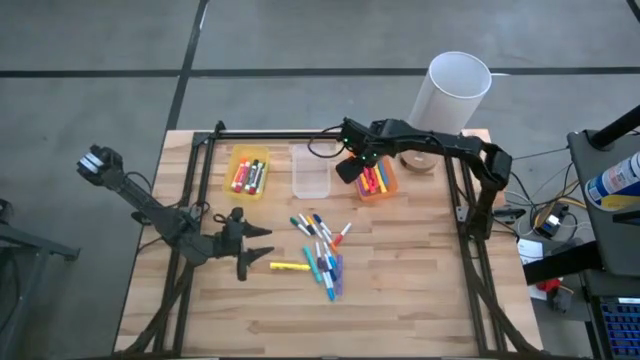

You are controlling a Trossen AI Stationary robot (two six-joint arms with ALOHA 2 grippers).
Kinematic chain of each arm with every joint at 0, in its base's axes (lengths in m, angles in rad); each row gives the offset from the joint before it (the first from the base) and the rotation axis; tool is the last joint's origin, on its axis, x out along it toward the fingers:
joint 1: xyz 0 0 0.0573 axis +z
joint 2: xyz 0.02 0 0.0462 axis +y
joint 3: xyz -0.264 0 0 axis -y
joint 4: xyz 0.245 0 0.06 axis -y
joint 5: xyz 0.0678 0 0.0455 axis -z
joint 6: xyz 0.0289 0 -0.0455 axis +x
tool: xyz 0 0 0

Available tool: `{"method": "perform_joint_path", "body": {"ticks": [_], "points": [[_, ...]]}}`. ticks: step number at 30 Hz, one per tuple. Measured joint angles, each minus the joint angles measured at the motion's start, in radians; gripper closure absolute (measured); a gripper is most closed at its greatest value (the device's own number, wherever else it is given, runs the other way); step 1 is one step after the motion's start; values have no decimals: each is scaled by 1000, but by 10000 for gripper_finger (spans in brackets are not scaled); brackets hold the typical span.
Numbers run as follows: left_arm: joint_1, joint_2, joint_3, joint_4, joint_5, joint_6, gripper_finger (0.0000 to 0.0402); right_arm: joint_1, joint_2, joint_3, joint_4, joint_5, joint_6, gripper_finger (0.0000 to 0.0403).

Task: Pick & Place Markers
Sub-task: Put the large light yellow highlighter pen into the orange bin

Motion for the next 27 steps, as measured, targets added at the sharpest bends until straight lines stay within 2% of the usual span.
{"method": "perform_joint_path", "body": {"ticks": [9,19,27], "points": [[0,156,0,5,114,-6,184,150,-54,0,122,48,-40,262],[8,320,0,6,132,-8,184,300,-98,0,274,71,-128,273],[28,448,0,4,167,-44,184,375,-101,-1,396,71,-187,282]]}}
